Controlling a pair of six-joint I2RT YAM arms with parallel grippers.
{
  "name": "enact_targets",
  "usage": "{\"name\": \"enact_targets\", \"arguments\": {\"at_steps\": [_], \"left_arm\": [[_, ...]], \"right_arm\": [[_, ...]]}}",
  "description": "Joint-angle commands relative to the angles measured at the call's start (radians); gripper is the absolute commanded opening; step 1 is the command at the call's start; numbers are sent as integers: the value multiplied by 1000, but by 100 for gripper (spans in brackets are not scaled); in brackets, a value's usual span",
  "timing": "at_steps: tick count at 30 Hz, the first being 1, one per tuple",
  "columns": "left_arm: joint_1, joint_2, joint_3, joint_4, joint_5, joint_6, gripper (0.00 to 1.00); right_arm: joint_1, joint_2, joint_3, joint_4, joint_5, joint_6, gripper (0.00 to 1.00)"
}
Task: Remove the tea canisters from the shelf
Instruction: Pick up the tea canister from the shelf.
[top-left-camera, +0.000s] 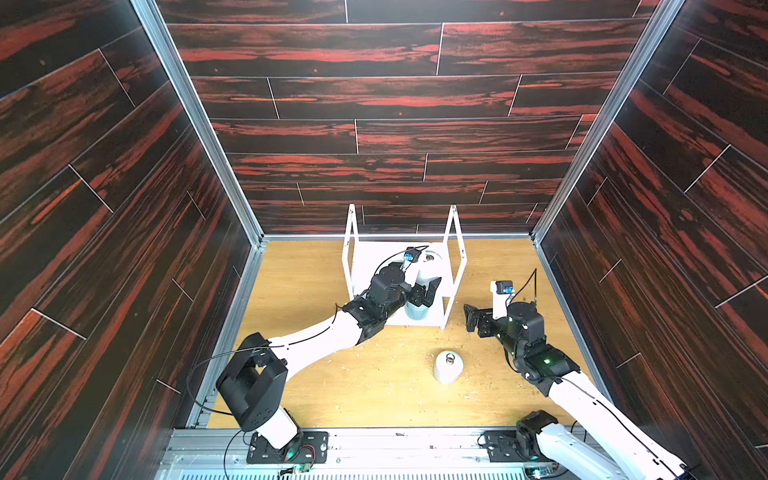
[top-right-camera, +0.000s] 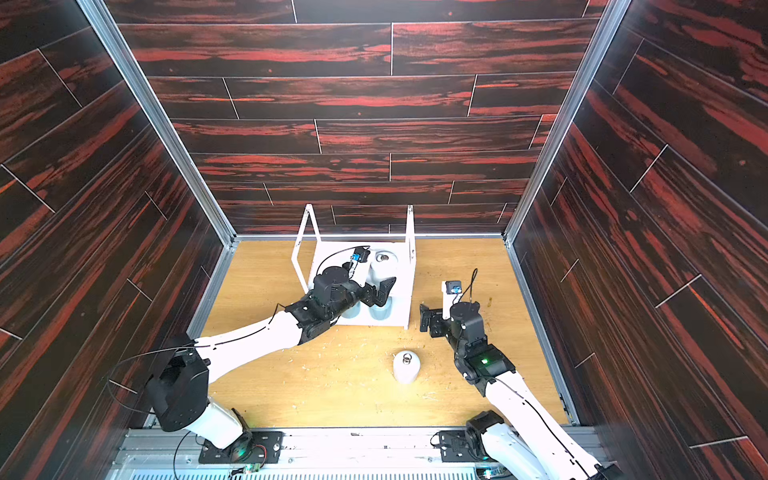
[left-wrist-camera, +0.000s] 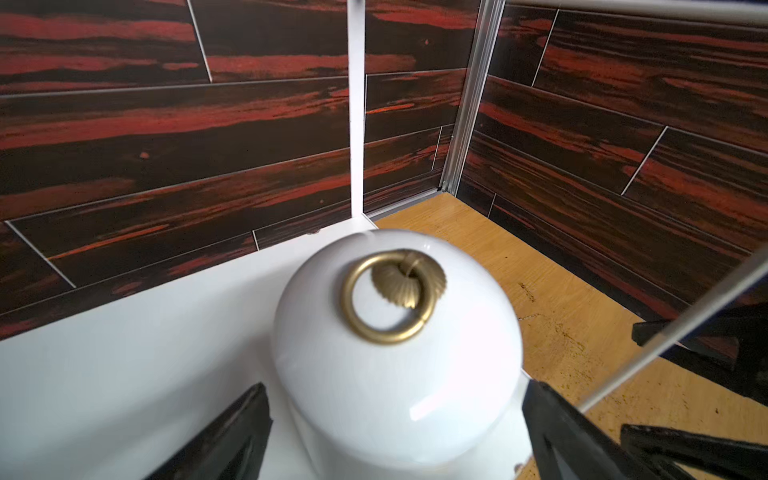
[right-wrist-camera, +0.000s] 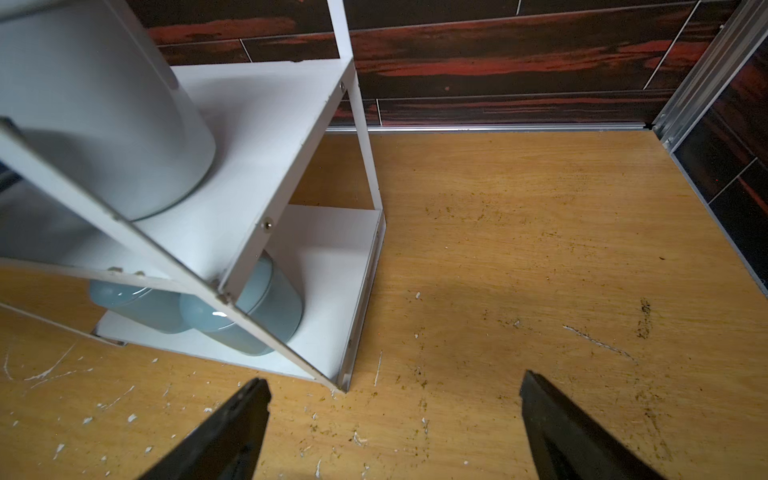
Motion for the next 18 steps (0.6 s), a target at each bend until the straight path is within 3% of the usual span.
{"name": "enact_targets", "arguments": {"at_steps": [1, 18], "left_arm": [[15, 28, 41, 27, 33, 18, 99], [39, 123, 63, 181, 35, 51, 100]], "right_arm": [[-9, 5, 23, 3, -18, -10, 98], [-29, 44, 20, 12, -58, -11, 98]]}}
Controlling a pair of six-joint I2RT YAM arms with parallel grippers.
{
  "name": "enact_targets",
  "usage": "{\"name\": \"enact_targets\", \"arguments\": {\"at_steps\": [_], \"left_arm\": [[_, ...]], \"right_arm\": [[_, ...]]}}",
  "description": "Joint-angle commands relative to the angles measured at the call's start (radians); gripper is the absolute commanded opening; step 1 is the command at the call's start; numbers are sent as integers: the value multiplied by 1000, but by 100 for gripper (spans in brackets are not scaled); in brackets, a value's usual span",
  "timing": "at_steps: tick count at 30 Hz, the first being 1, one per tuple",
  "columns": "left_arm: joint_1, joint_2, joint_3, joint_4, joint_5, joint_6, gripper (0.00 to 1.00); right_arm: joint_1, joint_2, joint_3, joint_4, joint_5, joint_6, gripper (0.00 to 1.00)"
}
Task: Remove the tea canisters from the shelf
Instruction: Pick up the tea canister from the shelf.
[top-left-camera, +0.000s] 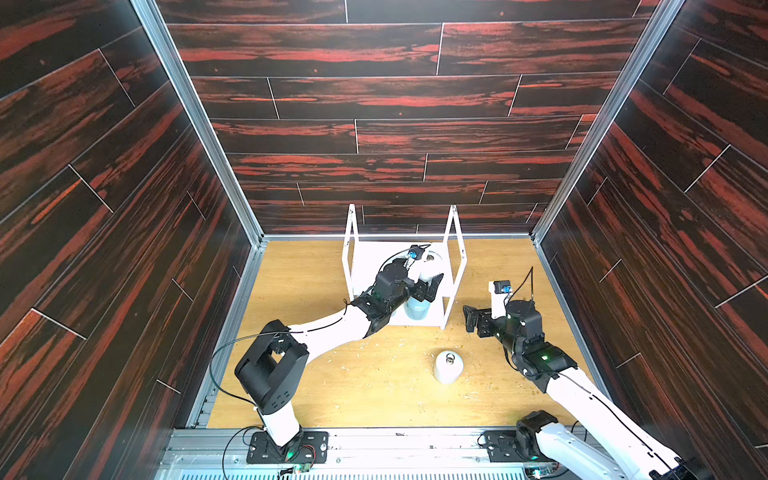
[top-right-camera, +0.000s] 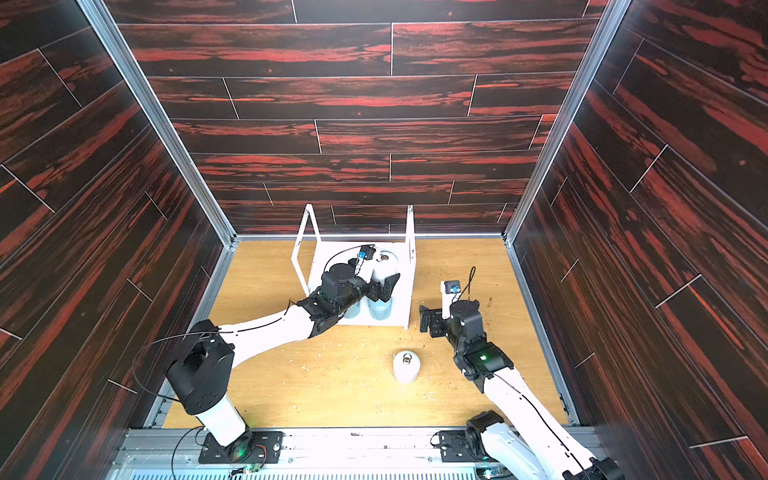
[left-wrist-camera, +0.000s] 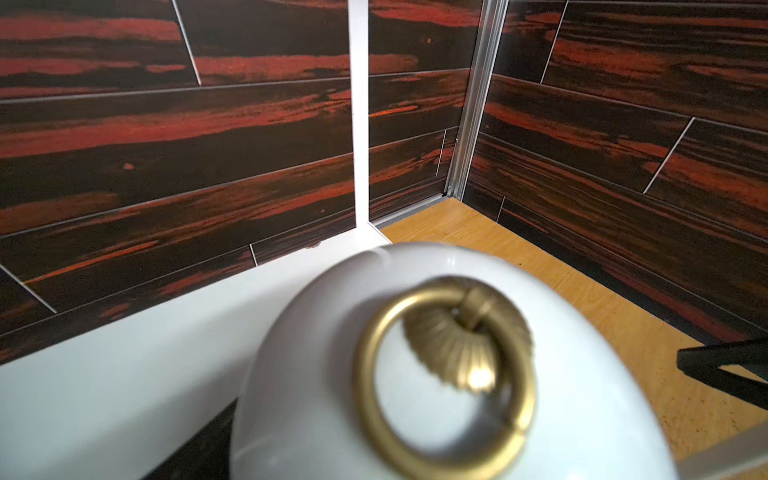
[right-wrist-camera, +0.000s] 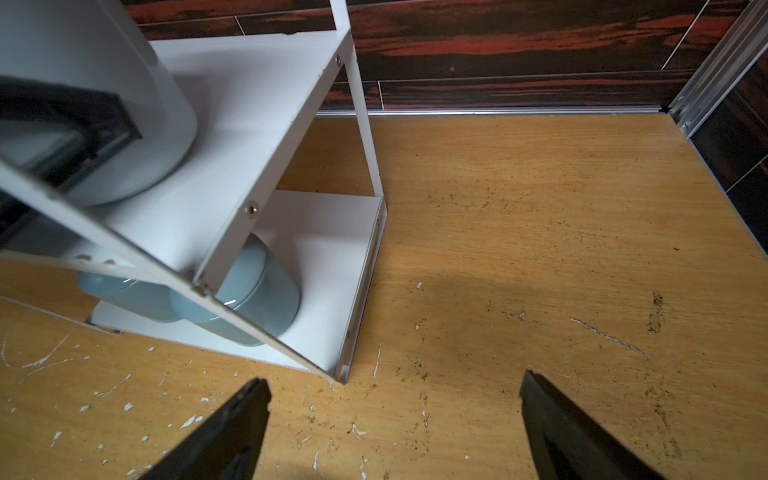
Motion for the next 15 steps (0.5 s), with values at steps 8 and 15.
{"name": "enact_targets", "arguments": {"at_steps": [8, 15], "left_arm": [[11, 74, 55, 122, 12, 23, 100], [12, 93, 61, 151, -13, 20, 91]], "right_arm": [[-12, 26, 13, 22, -29, -1, 98], [-17, 33, 13, 23, -33, -4, 98]]}}
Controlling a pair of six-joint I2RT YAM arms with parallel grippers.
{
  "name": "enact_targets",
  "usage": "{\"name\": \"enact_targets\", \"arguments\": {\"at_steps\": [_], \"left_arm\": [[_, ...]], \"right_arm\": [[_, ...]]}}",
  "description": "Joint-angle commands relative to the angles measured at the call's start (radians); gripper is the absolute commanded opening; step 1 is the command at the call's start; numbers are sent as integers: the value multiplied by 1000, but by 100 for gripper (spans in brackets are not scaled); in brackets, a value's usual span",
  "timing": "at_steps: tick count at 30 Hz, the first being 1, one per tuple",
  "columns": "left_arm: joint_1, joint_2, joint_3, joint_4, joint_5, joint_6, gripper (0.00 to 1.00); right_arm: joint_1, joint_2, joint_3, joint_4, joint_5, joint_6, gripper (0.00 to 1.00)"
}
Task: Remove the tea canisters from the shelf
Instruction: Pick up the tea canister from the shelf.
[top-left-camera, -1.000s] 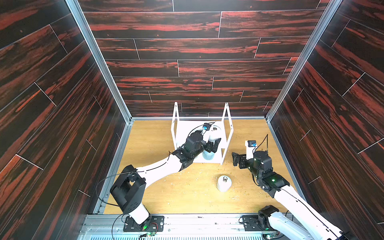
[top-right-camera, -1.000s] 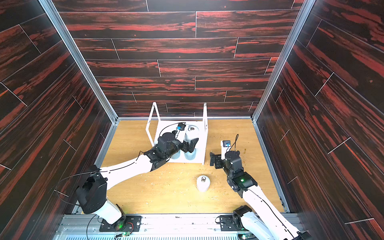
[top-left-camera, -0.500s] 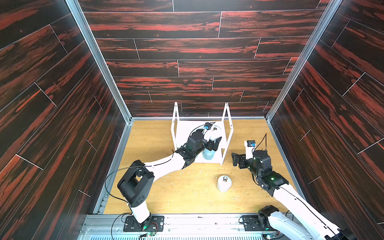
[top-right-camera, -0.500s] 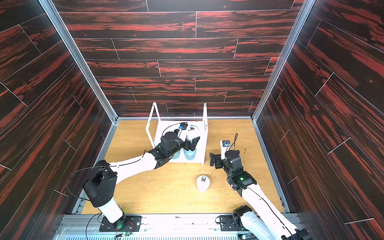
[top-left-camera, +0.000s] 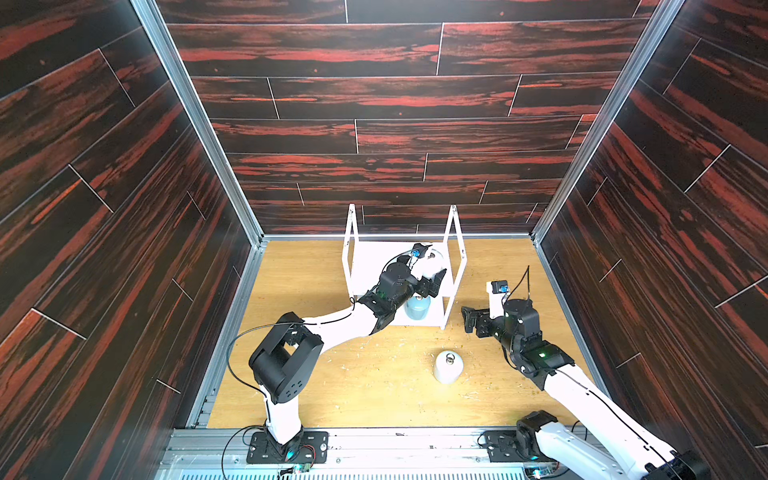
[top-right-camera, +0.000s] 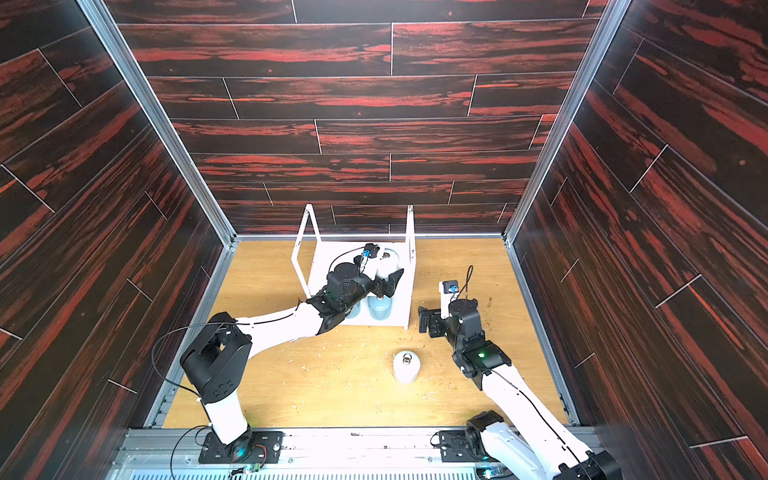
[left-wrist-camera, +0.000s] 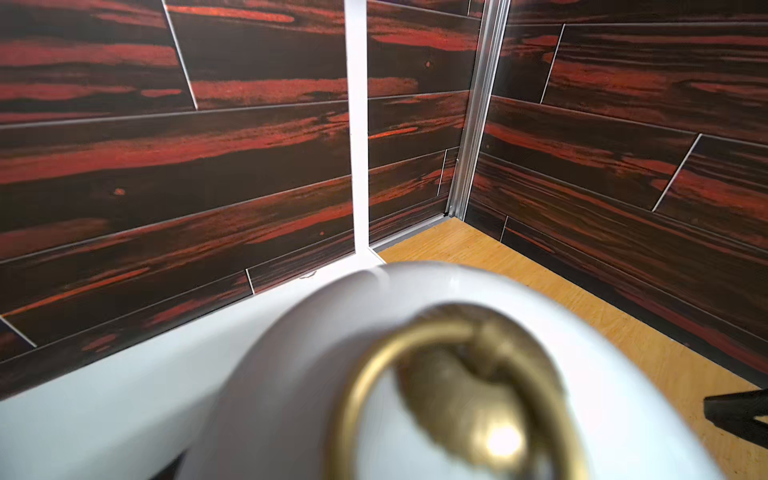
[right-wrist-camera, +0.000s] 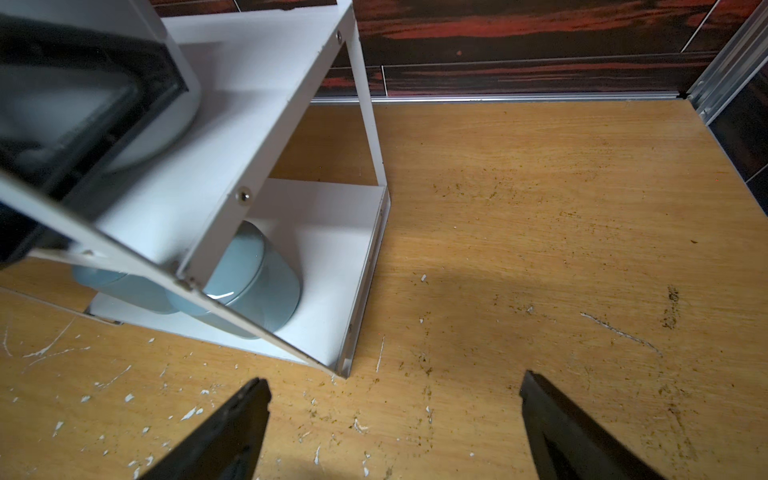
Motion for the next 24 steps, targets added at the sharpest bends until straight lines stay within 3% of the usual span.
{"name": "enact_targets", "arguments": {"at_steps": [1, 6, 15, 24], "left_arm": [[6, 3, 18, 42, -23, 1, 90], [7, -4, -9, 74, -38, -8, 80], [7, -45, -43, 88, -34, -5, 71], [1, -135, -111, 67, -27, 25, 68]], "right_arm": [[-9, 6, 13, 19, -10, -3, 98], [-12, 6, 10, 19, -15, -4, 98], [-13, 8, 10, 16, -18, -5, 98], [-14, 18, 11, 17, -27, -7, 98]]}}
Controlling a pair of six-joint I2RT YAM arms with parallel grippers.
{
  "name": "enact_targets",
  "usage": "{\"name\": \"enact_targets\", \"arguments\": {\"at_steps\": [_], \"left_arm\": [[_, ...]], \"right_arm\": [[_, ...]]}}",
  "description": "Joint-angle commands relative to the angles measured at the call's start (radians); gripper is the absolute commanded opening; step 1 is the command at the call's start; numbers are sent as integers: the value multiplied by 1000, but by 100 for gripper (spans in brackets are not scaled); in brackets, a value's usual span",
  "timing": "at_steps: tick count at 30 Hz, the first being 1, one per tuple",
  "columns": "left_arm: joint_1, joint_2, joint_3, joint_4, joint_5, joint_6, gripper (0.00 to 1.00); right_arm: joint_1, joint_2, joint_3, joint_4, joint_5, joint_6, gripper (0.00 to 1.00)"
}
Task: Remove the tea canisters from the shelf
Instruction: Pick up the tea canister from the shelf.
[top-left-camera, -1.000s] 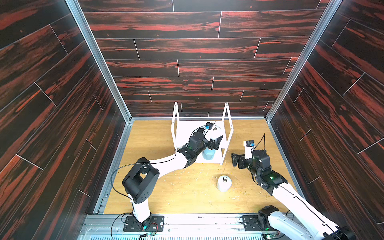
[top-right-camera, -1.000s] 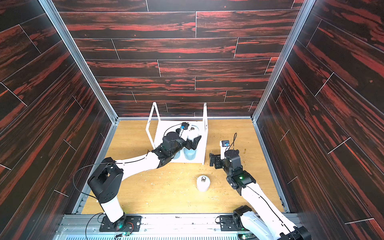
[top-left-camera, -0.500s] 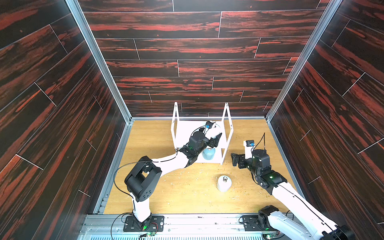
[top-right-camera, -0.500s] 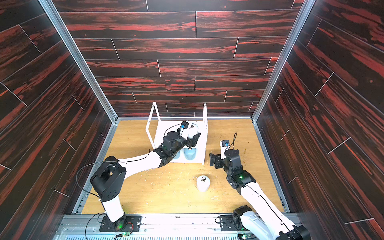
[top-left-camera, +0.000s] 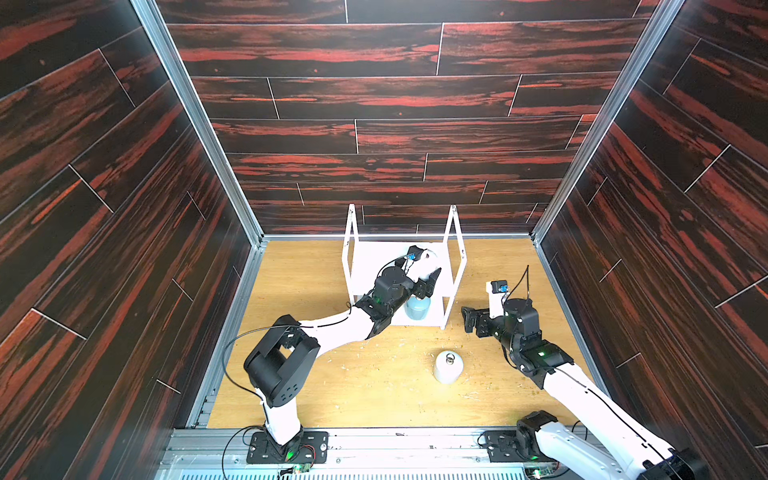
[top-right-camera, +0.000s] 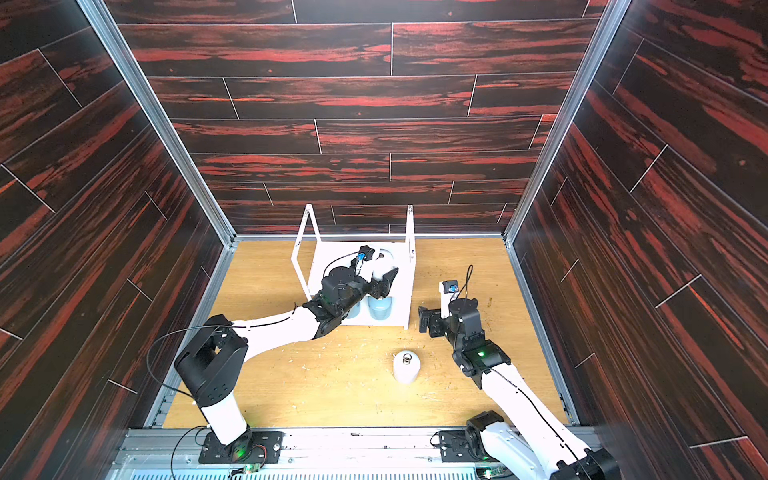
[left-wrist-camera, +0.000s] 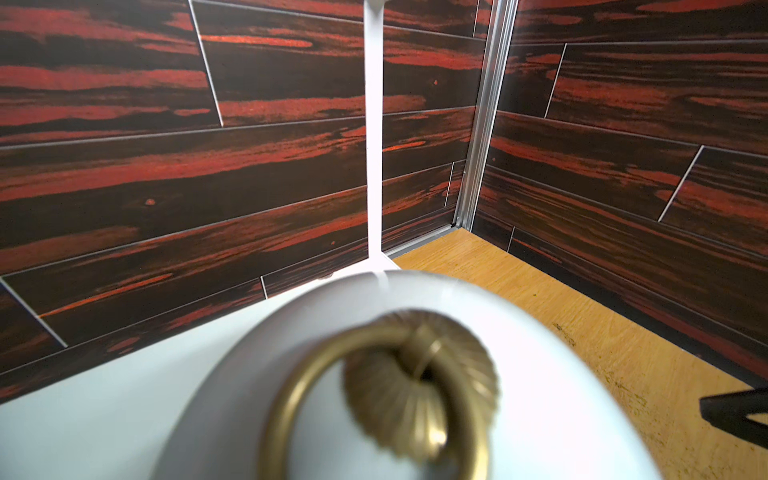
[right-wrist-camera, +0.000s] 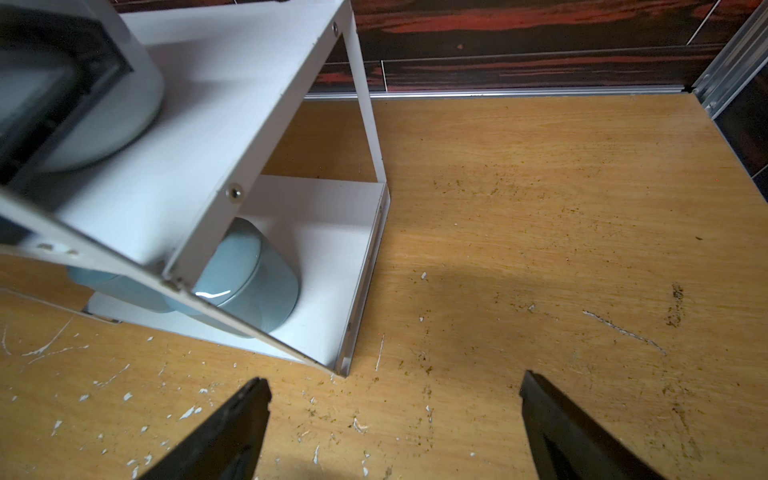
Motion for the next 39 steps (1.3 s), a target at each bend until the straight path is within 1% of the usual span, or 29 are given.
{"name": "enact_targets", "arguments": {"at_steps": [1, 10, 17, 22, 26, 32, 39], "left_arm": [[-5, -95, -40, 3, -3, 20, 68], [-53, -208, -135, -42, -40, 61, 68], [-107, -314, -218, -51, -62, 59, 68], [-129, -380, -293, -55, -29, 43, 68], [-157, -425, -365, -31, -56, 28, 68], [-205, -454, -451, 9, -100, 24, 68], [-233, -454, -568, 86, -122, -36, 68]], "right_arm": [[-7, 7, 12, 14, -13, -7, 98], [-9, 13, 14, 21, -19, -9, 98], [-12, 15, 11, 22, -25, -9, 98], [-12, 14, 7, 29, -31, -6, 98], [-15, 17, 3, 30, -37, -2, 98], [-15, 19, 4, 30, -39, 2, 98], [-16, 20, -1, 30, -35, 7, 98]]}}
